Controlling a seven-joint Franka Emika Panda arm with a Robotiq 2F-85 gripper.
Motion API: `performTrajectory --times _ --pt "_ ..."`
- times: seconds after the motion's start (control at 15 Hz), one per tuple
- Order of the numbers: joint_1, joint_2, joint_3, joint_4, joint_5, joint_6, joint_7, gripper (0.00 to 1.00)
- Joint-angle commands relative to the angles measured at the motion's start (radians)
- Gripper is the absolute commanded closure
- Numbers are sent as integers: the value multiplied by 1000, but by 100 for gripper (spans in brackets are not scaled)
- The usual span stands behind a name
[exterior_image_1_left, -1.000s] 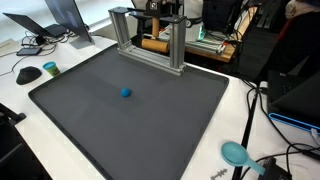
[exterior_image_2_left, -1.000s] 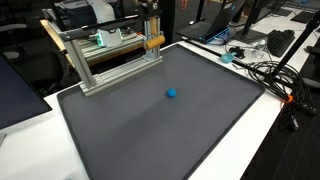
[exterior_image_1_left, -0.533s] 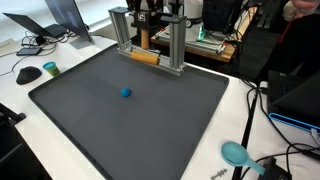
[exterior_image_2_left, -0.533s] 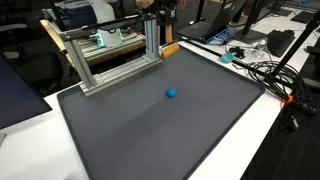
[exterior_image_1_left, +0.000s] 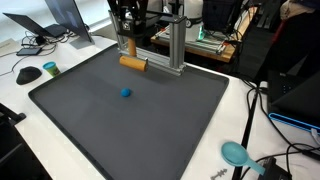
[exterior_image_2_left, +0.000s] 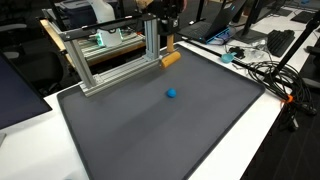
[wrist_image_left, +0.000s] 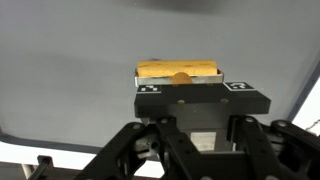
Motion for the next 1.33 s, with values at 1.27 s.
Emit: performTrajectory --times 1.27 --pt "-46 204 -13 37 48 236 -33 77"
